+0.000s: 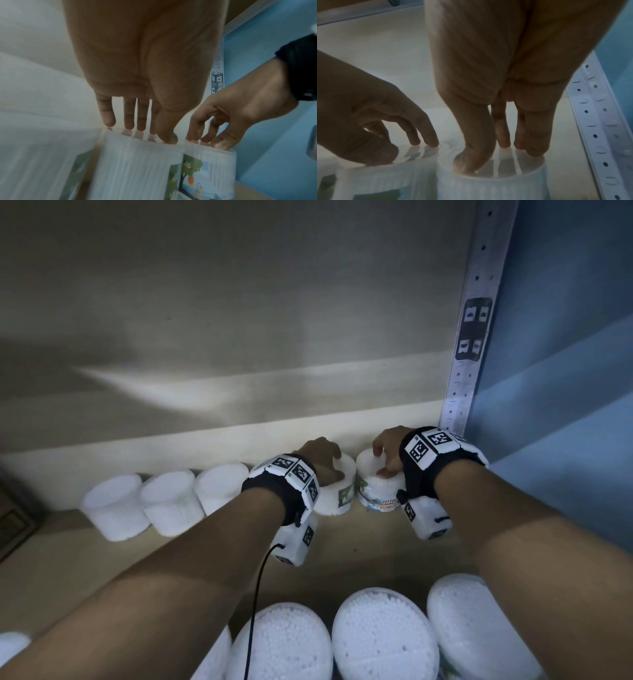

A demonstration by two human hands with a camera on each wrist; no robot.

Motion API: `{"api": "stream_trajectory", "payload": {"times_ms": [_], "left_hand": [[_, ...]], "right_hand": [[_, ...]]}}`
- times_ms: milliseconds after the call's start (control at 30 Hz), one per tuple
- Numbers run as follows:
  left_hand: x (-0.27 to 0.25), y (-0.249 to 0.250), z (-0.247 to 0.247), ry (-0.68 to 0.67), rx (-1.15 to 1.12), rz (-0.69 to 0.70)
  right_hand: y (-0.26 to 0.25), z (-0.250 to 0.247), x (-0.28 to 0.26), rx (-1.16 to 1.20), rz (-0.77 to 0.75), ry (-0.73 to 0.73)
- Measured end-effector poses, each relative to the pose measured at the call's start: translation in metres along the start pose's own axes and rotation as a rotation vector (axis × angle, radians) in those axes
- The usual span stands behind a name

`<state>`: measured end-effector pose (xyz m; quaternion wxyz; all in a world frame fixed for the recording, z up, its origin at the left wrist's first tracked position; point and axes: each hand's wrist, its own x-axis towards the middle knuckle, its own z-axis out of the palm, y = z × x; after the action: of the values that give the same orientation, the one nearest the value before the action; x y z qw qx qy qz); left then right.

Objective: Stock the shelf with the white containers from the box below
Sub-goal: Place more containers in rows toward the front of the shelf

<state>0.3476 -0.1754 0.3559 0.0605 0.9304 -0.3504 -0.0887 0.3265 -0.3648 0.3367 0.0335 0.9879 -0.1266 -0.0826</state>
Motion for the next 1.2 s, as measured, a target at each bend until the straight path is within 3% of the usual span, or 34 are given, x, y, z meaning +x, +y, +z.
{"api": "stream_trajectory", "payload": {"times_ms": [233, 433, 600, 1200], "left_hand": [[-0.001, -0.002, -0.004, -0.063, -0.054, 0.080], [0.006, 0.002, -0.002, 0.131, -0.062, -0.029], [0.011, 0.001, 0.011, 0.079, 0.038, -0.092], [0.006, -0.005, -0.001, -0.054, -0.025, 0.051]], "right_hand": [[-0.002, -0.001, -0.006, 0.008, -0.001, -0.006], [-0.002, -0.002, -0.008, 0.006, -0.007, -0.012], [-0.002, -0.004, -0.009, -0.013, -0.014, -0.017], [-0.003, -0.006, -0.008, -0.075, 0.002, -0.014]]}}
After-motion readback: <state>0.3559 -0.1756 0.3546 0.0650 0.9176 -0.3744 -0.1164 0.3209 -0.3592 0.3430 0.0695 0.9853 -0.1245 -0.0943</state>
